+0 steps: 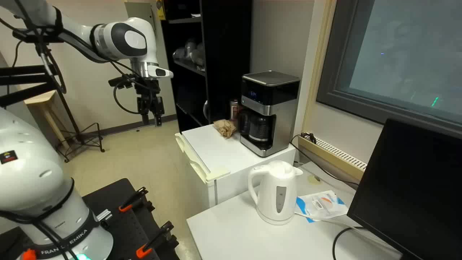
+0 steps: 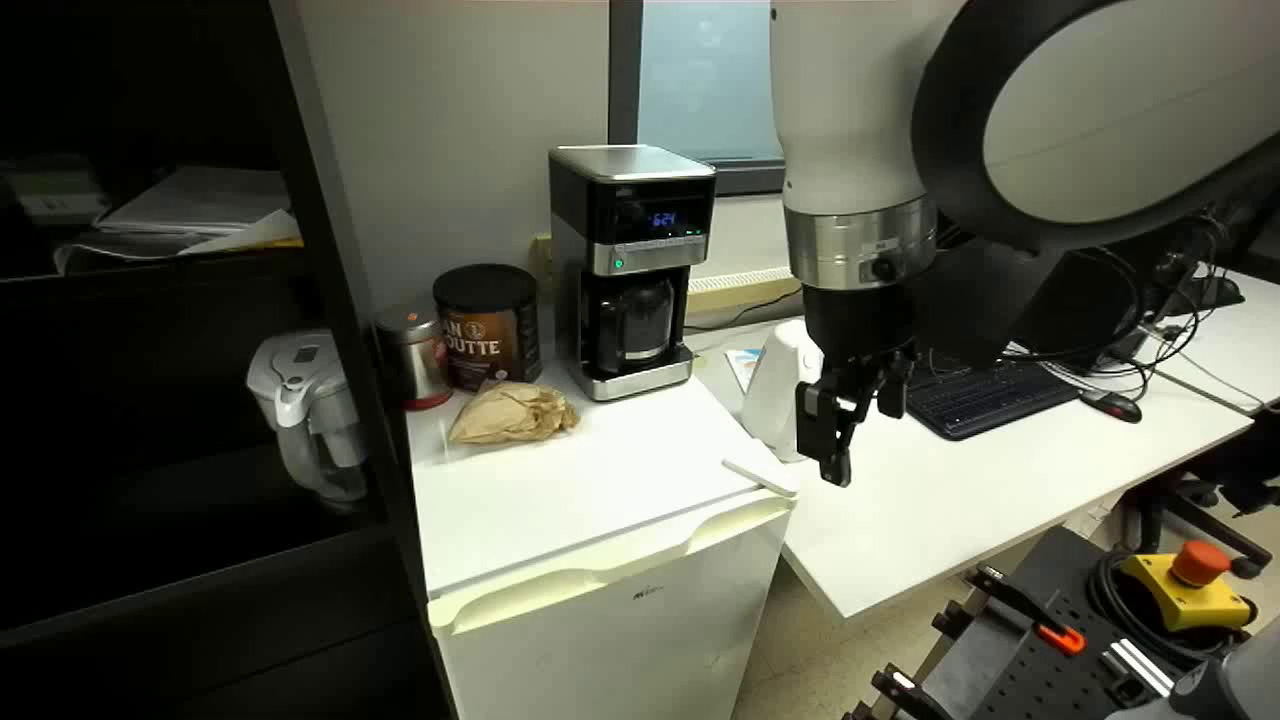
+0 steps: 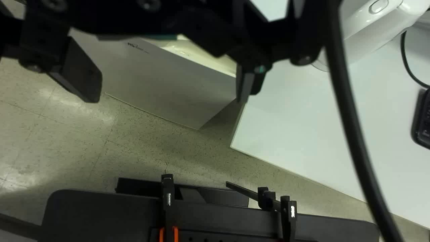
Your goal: Press a button on the coffeemaker
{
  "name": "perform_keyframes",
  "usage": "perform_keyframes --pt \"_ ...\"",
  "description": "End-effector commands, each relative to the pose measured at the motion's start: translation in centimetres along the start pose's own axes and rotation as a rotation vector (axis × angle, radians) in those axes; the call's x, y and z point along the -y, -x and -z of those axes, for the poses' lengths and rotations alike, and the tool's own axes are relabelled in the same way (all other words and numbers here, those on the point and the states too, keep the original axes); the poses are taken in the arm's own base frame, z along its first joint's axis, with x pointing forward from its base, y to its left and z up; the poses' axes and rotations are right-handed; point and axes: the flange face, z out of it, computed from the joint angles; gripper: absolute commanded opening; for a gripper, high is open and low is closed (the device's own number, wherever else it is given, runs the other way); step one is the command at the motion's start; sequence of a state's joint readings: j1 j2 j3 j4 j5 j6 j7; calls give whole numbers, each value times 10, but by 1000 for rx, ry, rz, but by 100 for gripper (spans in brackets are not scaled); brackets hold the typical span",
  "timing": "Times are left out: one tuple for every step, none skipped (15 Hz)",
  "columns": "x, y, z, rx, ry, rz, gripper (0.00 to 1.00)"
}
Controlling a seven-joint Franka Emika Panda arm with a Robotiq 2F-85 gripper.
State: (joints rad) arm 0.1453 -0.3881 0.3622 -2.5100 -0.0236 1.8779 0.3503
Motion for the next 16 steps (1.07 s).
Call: perform_keyframes --pt "0 0 1 0 0 0 100" --pt "0 0 1 0 0 0 100" --pt "0 0 1 0 0 0 100" --pt "0 0 1 0 0 0 100" --pt "0 0 1 0 0 0 100" --pt "0 0 1 0 0 0 100" --pt "0 0 1 0 0 0 100" --pt "-1 2 2 -11 8 15 100" --pt "-2 4 5 -36 33 36 100" --pt "-4 6 6 -51 54 66 100" --pt "-6 7 8 -72 81 84 100" --pt "-8 8 9 -94 108 113 100" --pt "-11 9 11 -119 141 144 100" --pt "-14 9 12 -144 176 185 100" --pt "-17 9 12 -170 206 226 100" --pt "-20 8 13 -197 229 261 100"
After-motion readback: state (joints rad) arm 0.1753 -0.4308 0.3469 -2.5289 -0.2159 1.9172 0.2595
